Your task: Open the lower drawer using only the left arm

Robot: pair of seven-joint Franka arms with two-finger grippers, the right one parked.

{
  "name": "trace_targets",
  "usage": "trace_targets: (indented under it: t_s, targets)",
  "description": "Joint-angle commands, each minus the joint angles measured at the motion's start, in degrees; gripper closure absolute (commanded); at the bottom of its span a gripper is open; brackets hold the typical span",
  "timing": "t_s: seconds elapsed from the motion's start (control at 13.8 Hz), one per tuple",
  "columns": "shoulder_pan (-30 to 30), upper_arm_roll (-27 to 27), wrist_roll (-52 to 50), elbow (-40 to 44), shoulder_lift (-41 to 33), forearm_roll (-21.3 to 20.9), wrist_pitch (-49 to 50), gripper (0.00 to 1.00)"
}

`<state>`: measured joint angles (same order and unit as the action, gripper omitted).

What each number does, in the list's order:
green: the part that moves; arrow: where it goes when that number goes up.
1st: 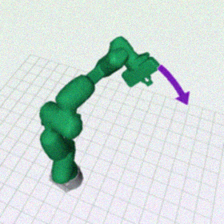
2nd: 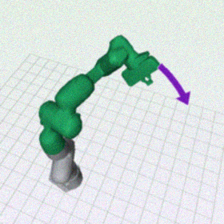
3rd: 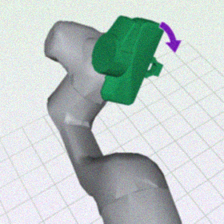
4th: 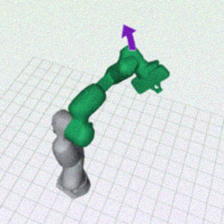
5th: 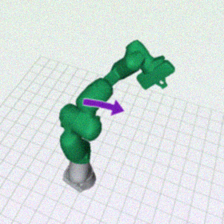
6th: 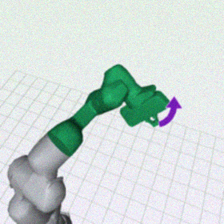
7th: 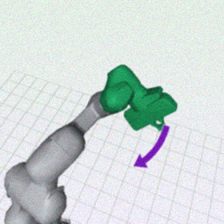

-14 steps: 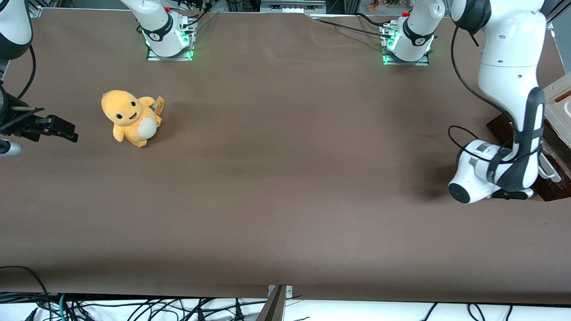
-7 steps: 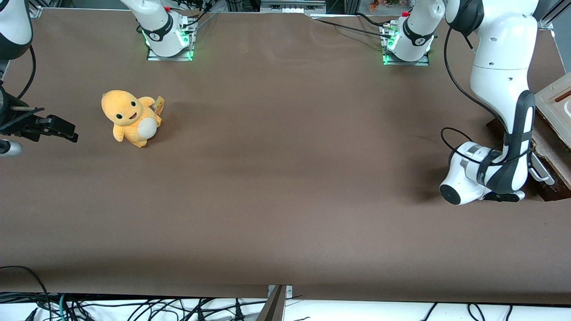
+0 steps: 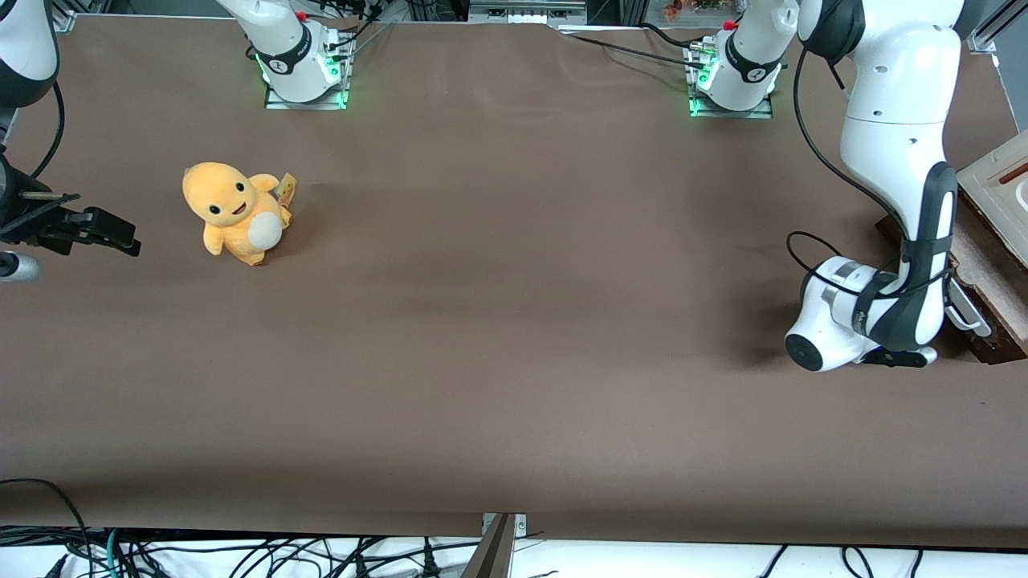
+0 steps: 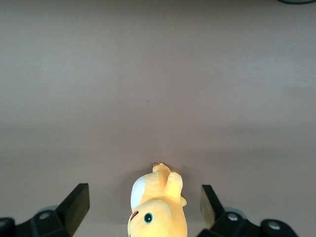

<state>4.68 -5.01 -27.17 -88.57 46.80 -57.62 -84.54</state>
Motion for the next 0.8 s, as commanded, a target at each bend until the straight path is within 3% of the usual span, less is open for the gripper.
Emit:
trace_targets:
  t_s: [0.0,0.15,0.29,0.44,0.73]
  targets:
    - [1.4,0.2,2.3,2.3,0.7,2.0,1.1,0.00]
    - [1.4,0.2,2.3,3.6,0.4,2.6,1.1,0.00]
    - [1.4,0.2,2.4,7.9,0.3,8.4,1.1,0.00]
    - [1.3,0.2,2.4,12.5,-0.4,17.8,1.1,0.00]
    - [0.8,0.4,2.4,19.4,-4.4,41.9,1.0,0.00]
